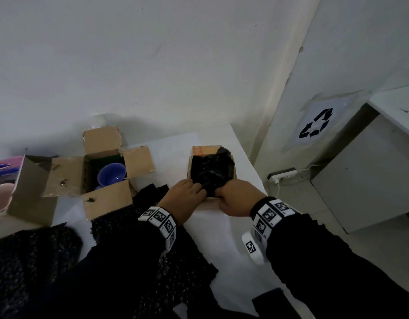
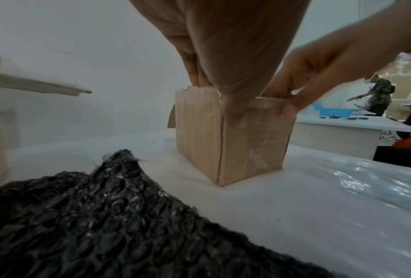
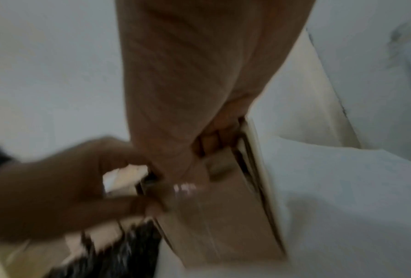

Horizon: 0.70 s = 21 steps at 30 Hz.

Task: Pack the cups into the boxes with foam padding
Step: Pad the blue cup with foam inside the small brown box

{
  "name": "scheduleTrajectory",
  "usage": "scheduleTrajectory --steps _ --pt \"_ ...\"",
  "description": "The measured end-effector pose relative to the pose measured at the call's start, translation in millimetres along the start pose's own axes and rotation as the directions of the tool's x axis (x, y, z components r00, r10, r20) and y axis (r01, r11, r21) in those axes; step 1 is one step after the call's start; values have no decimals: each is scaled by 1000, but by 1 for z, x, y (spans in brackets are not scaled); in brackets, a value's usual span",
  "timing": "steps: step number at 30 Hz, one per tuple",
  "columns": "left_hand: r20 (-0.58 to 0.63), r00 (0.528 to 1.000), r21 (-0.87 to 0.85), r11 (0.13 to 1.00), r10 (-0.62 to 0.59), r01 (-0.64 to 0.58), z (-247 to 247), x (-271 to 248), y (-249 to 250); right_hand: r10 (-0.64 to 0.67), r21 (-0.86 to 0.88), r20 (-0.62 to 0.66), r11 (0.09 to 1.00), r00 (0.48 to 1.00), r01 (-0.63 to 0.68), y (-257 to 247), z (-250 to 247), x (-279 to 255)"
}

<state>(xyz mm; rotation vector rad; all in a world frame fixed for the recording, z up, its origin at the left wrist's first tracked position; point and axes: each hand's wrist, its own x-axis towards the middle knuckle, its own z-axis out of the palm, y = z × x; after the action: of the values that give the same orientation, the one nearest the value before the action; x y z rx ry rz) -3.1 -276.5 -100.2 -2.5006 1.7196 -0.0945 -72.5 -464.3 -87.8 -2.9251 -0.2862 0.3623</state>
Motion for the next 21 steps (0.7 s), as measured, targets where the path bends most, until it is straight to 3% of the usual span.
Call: scheduleTrajectory --steps 2,4,5,7,11,15,21 --pt "-30 999 -26 1000 -17 16 0 0 2 43 123 -138 992 990 -26 1 -12 4" --pt "-44 998 -87 995 -44 40 -1 4 0 89 129 -299 990 950 -52 6 -13 13" --pt "-34 998 -107 993 -54 50 0 7 -3 121 114 -314 989 941 -90 10 -13 18" --pt "-24 994 -141 984 -109 105 -5 15 -10 159 60 -251 987 955 -149 16 -9 28" --pt "40 971 -171 956 -236 239 -7 27 -22 95 -120 -192 986 977 -119 18 2 41" --pt "182 965 -89 975 -187 205 -6 39 -30 87 -173 -70 980 994 -98 15 6 56" --pt "199 957 65 977 -210 201 -4 51 -34 89 -75 -33 993 996 -91 16 1 70"
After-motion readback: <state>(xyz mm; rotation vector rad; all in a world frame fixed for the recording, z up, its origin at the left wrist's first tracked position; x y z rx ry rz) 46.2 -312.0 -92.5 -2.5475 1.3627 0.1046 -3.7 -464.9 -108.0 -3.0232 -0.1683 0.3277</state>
